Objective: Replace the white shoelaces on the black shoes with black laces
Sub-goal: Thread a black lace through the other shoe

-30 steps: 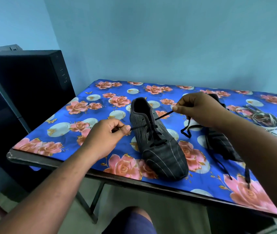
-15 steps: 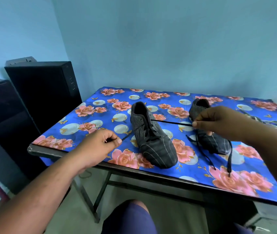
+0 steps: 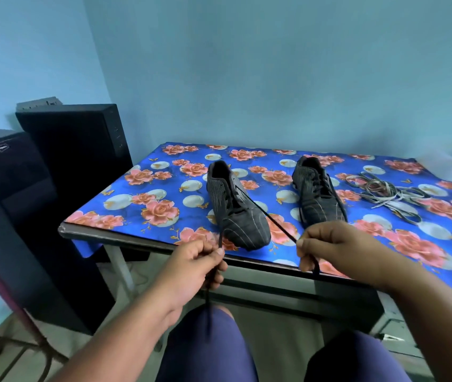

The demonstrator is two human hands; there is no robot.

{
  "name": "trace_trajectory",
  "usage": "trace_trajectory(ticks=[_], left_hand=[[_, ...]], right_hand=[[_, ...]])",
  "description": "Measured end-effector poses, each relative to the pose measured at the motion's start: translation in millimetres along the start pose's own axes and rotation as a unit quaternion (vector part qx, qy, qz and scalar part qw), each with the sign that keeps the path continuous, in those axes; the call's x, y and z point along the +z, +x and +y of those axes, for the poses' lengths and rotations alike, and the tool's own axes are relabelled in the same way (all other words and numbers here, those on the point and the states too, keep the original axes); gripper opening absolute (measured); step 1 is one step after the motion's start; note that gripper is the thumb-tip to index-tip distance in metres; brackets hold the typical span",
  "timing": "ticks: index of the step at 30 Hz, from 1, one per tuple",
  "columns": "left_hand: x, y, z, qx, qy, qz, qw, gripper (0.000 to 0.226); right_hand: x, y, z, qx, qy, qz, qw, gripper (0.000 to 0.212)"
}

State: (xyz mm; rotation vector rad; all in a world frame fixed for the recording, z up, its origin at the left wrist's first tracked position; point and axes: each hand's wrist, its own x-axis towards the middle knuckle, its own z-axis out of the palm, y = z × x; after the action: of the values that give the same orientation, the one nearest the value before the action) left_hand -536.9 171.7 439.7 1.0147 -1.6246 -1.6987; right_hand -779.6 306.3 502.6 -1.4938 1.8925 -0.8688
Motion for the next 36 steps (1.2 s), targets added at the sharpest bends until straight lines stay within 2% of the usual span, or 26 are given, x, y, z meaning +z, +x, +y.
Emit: trace_trajectory(ticks=[4,6,8,11,13,19,22,26,29,31,33,34,36], left_hand=[[15.1,-3.6,-11.4,0.011,0.09,0.015,0.996,0.008],[20.4,0.3,-10.6,0.073,0.187,0.071,0.977,0.015],[31.8,-1.4,-1.9,0.132,0.215,0.091,0.963,0.022],[55.6,-7.4,14.9,0.08,0.087,-0.031,0.993,0.031],[65.5,-6.1,20.2,0.054,0.036,-0.059,0.996,0.024],[54.0,17.4,19.9,-0.001,-0.048,0.036,0.998,0.018],[44.6,22.9,18.1,-0.008,-0.061,0.062,0.996,0.016],[50.3,18.8,17.2,0.002,-0.049,0.058,0.997,0.018],[61.3,14.7,13.6,0.005,-0.032,0.038,0.999,0.018],[67.2,13.3,10.9,0.003,-0.028,0.03,0.999,0.02],[70.9,13.6,8.3,0.011,-0.015,0.026,0.999,0.021],[71.4,13.7,7.9,0.017,-0.007,0.019,1.0,0.021],[69.1,14.9,9.5,0.022,0.011,-0.009,1.0,0.024]], right_hand=[[22.1,-8.6,-5.0,-0.007,0.0,-0.027,1.0,0.025],[29.7,-10.5,-8.7,-0.02,-0.005,-0.028,0.999,0.026],[33.1,-13.6,-15.5,-0.038,-0.015,-0.026,0.999,0.028],[35.6,-18.2,-21.5,-0.068,-0.016,-0.03,0.997,0.029],[34.2,-22.5,-21.8,-0.074,-0.016,-0.037,0.996,0.028],[11.6,-42.2,2.9,-0.056,-0.003,-0.037,0.998,0.028],[3.4,-46.1,21.8,-0.06,0.11,0.048,0.991,0.021],[3.7,-34.1,35.9,-0.046,0.227,0.237,0.943,0.034],[10.7,-21.4,30.0,-0.026,0.383,0.322,0.865,0.023],[15.8,-9.1,23.8,-0.008,0.487,0.345,0.803,0.014],[20.8,7.0,19.0,-0.006,0.571,0.328,0.753,0.013],[22.2,15.7,16.7,-0.004,0.601,0.313,0.735,0.011],[23.5,33.4,10.0,0.0,0.627,0.295,0.721,0.024]])
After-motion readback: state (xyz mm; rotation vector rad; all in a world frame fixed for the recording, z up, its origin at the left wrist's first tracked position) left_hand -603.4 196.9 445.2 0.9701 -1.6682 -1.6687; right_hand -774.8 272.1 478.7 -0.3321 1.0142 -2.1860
